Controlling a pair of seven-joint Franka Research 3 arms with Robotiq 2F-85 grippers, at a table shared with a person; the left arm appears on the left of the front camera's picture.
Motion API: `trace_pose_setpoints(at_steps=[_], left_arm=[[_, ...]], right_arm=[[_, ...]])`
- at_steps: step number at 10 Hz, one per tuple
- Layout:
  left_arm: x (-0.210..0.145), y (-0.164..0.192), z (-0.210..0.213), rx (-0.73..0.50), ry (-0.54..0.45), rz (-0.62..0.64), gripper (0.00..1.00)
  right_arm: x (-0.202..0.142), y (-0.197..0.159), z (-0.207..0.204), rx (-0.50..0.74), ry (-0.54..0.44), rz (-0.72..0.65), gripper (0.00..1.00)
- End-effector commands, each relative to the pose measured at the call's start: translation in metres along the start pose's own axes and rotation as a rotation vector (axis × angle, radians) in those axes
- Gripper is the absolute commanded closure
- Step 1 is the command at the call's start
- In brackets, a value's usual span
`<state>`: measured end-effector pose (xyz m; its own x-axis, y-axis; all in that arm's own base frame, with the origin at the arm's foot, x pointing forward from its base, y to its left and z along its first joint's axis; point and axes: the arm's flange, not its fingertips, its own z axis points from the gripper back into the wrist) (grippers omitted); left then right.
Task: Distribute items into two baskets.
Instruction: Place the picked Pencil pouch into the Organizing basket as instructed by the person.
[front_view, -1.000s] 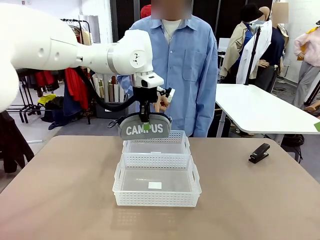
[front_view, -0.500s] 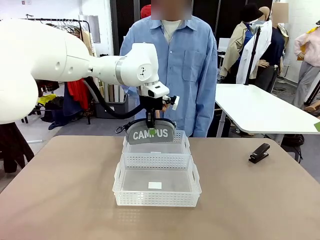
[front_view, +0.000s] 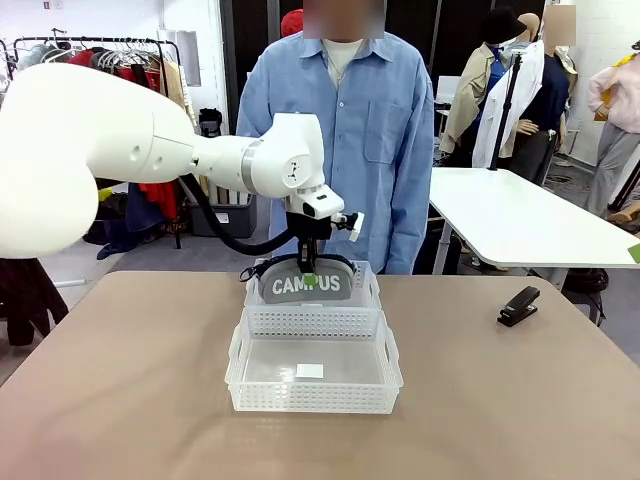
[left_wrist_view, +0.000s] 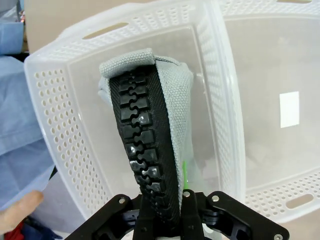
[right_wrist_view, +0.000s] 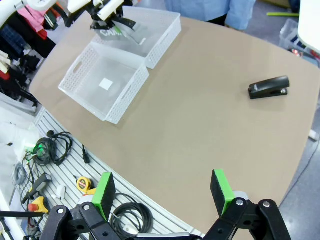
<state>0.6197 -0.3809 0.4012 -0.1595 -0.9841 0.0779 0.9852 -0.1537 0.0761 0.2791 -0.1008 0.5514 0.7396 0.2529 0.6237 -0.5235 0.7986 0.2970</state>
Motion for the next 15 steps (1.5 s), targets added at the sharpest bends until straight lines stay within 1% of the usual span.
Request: trace_pose_setpoints(at_steps=[1, 5, 8, 13, 14, 15], left_arm=[[-0.001, 0.003, -0.011, 0.015, 0.018, -0.042, 1.00], [0.002, -0.004, -0.031, 0.015, 0.021, -0.064, 1.00], [0.001, -0.006, -0.038, -0.031, 0.007, -0.062, 1.00], [-0.001, -0.005, -0.037, -0.044, -0.003, -0.057, 0.03], [-0.001, -0.003, -0.034, -0.038, 0.000, -0.055, 0.00], [-0.002, -0.001, -0.026, -0.027, -0.001, -0.053, 0.00]], right_arm=[[0.000, 0.001, 0.000, 0.011, -0.009, 0.004, 0.00], [0.000, 0.001, 0.000, 0.011, -0.009, 0.004, 0.00], [0.000, 0.001, 0.000, 0.011, -0.009, 0.004, 0.00], [0.000, 0.001, 0.000, 0.011, -0.009, 0.004, 0.00], [0.000, 0.001, 0.000, 0.011, -0.009, 0.004, 0.00], [0.000, 0.001, 0.000, 0.011, -0.009, 0.004, 0.00]])
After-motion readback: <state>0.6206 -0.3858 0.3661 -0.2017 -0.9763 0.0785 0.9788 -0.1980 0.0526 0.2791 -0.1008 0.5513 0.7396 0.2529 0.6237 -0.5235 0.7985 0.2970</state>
